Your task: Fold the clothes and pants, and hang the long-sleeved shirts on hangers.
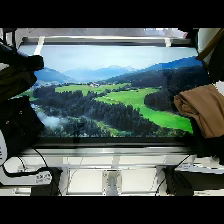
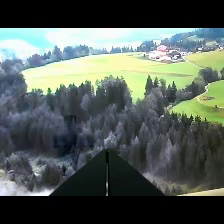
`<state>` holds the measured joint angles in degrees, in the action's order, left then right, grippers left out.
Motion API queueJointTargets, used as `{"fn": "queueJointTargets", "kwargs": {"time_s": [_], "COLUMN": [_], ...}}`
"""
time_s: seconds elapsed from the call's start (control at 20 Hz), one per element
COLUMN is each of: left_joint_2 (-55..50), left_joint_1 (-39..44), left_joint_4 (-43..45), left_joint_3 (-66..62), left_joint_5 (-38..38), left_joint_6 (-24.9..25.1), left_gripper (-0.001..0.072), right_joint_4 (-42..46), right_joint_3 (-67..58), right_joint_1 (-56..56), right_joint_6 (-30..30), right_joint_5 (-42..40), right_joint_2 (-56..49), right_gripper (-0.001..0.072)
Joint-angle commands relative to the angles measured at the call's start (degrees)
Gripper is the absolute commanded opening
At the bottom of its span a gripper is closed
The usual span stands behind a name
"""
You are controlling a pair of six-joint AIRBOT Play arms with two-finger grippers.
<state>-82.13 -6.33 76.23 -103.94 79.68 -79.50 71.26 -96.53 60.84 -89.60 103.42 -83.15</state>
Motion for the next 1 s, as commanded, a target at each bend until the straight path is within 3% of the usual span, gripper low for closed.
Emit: {"fn": "queueJointTargets", "kwargs": {"time_s": [0.0, 0.15, 0.25, 0.4, 0.6, 0.75, 0.95], "left_joint_2": [0.04, 0.00, -0.13, -0.20, -0.20, -0.20, -0.20], "left_joint_1": [0.28, 0.28, 0.28, 0.28, 0.28, 0.28, 0.28], "left_joint_4": [-0.02, 0.00, -0.02, -0.02, 0.00, 0.00, 0.00], "left_joint_3": [-0.07, -0.07, -0.07, -0.07, -0.07, -0.07, -0.07], "left_joint_5": [-0.20, -0.17, 0.22, 0.46, 0.44, 0.46, 0.46], "left_joint_6": [-0.02, -0.04, -0.02, -0.02, -0.02, -0.02, -0.02], "left_gripper": [0.0009, 0.0009, 0.0010, 0.0010, 0.0009, 0.0009, 0.0009], "right_joint_4": [-14.03, -33.35, -38.99, -36.39, -23.28, -16.48, -16.31], "right_joint_3": [-3.65, -5.88, -5.88, -5.88, -5.88, -5.88, -5.88], "right_joint_1": [0.17, -5.01, -12.59, -26.05, -40.19, -45.99, -48.02], "right_joint_6": [-2.99, -1.03, 2.08, 5.53, 5.84, 5.79, 5.77], "right_joint_5": [1.60, -1.60, -4.79, -9.60, -10.64, -9.35, -8.68], "right_joint_2": [1.97, 5.35, 8.46, 11.87, 12.26, 12.26, 12.28], "right_gripper": [0.0404, 0.0403, 0.0403, 0.0403, 0.0403, 0.0404, 0.0404]}}
